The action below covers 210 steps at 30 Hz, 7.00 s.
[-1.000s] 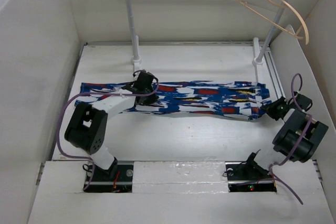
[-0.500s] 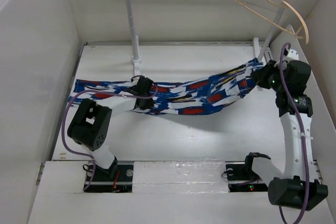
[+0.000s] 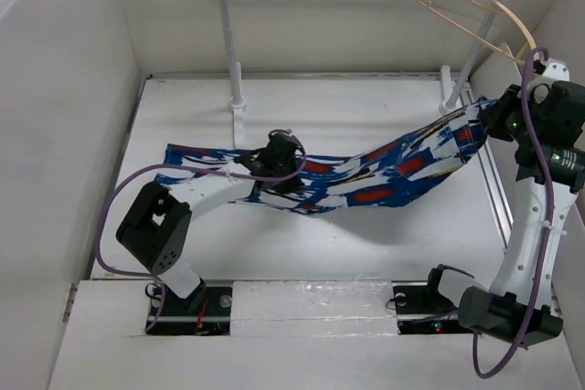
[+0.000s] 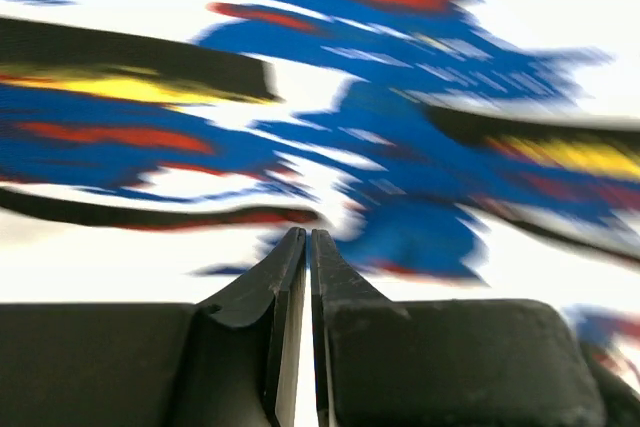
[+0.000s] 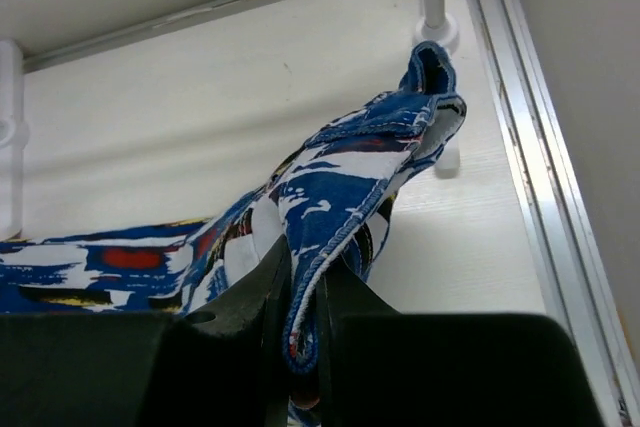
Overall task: Place the trousers on the hanger
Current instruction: Fold the trousers at the center of the board, then pick up the hanger from the clothesline, then place the trousers on the hanger.
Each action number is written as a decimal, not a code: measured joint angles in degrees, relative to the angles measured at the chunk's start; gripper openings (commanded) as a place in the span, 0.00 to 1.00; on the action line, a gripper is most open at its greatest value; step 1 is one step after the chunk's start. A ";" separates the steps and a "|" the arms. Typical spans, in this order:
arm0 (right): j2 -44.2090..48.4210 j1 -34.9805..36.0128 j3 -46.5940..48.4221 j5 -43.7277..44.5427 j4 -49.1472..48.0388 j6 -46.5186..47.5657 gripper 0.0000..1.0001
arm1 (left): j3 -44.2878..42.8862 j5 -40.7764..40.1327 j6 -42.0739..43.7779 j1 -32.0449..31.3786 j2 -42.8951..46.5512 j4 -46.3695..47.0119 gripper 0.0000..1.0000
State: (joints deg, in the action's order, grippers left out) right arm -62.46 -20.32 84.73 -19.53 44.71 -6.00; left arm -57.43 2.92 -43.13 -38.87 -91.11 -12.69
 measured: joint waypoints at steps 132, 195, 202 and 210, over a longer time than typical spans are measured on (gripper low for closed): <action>-51.95 -6.75 50.34 -18.36 -4.66 17.03 0.55 | 3.28 17.88 15.28 13.46 11.41 4.48 0.00; -2.43 24.55 -18.60 10.45 -21.11 13.68 0.00 | -55.98 29.00 -5.16 -4.04 -21.18 11.65 0.57; -0.59 32.79 -22.14 14.71 -20.74 12.20 0.00 | -55.98 27.78 -6.99 -4.52 -26.64 12.28 0.57; -0.13 38.93 -22.77 22.99 -19.43 11.30 0.00 | -54.99 26.73 -8.50 -4.55 -27.34 14.47 0.43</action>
State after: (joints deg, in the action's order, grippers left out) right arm -62.59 18.61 61.95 3.46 25.28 5.30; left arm -112.42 29.65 -51.64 -43.42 -118.45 1.78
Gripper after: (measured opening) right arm 0.256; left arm 0.519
